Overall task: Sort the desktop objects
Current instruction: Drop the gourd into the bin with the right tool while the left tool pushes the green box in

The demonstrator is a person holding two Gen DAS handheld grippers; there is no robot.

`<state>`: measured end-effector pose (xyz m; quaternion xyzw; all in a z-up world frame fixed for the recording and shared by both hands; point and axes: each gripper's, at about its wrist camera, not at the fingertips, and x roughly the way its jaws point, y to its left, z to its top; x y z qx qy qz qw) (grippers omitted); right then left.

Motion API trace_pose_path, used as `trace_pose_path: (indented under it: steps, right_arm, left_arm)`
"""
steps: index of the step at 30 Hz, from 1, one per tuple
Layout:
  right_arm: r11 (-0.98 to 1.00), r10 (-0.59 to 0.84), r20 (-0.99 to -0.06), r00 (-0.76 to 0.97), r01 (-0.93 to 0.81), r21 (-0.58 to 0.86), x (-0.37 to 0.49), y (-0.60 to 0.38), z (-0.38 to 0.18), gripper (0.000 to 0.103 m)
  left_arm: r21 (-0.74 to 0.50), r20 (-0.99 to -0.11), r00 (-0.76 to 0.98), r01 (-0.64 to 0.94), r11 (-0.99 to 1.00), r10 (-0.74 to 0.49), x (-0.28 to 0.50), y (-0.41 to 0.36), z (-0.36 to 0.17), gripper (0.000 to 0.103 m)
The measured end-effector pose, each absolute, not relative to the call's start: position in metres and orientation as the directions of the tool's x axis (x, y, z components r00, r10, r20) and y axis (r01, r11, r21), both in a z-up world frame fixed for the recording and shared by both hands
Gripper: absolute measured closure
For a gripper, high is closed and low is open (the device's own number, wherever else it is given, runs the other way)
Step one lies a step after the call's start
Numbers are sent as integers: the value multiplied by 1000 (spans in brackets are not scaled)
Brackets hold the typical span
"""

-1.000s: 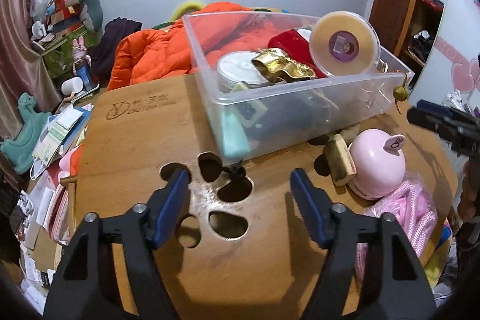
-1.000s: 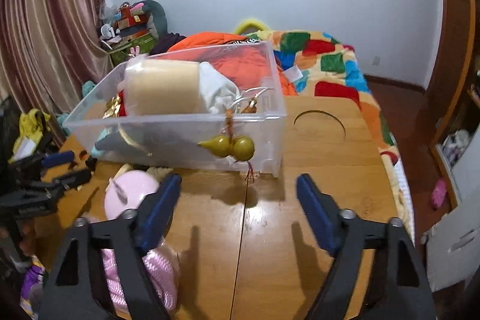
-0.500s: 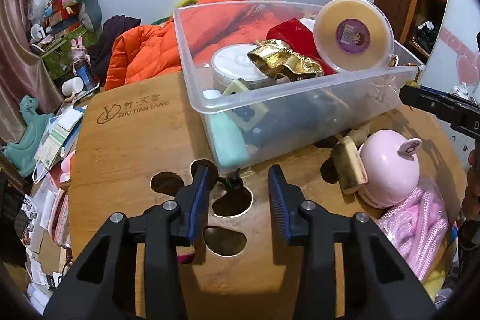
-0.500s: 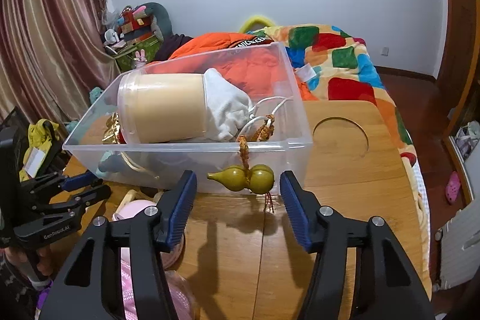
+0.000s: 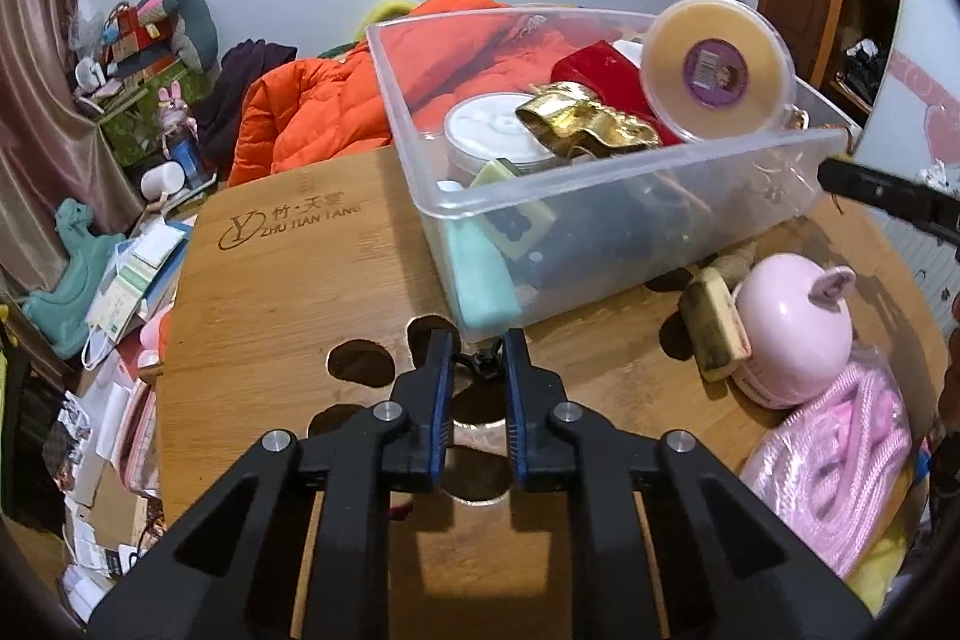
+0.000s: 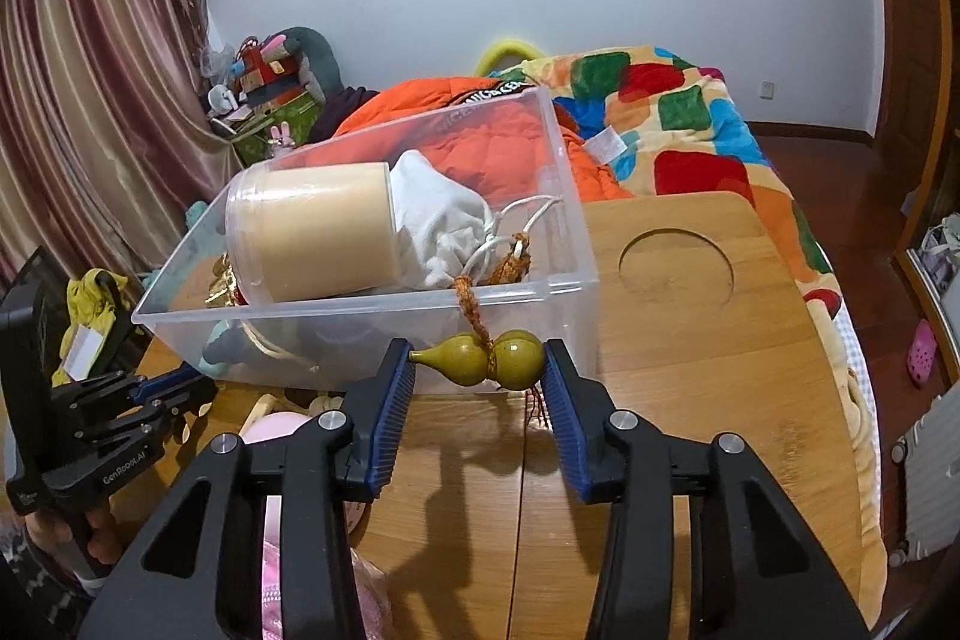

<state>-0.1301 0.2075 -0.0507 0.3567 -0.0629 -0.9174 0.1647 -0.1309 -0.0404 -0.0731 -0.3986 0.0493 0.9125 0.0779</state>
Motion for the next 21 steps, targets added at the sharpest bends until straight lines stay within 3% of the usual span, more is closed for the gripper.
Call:
trace_pose_path:
  steps: [21]
  right_arm:
    - [-894, -447, -528, -722, 343, 287, -110, 209, -9, 63]
  left_arm:
    - [-8, -631, -763, -179, -984, 144, -102, -42, -25, 87]
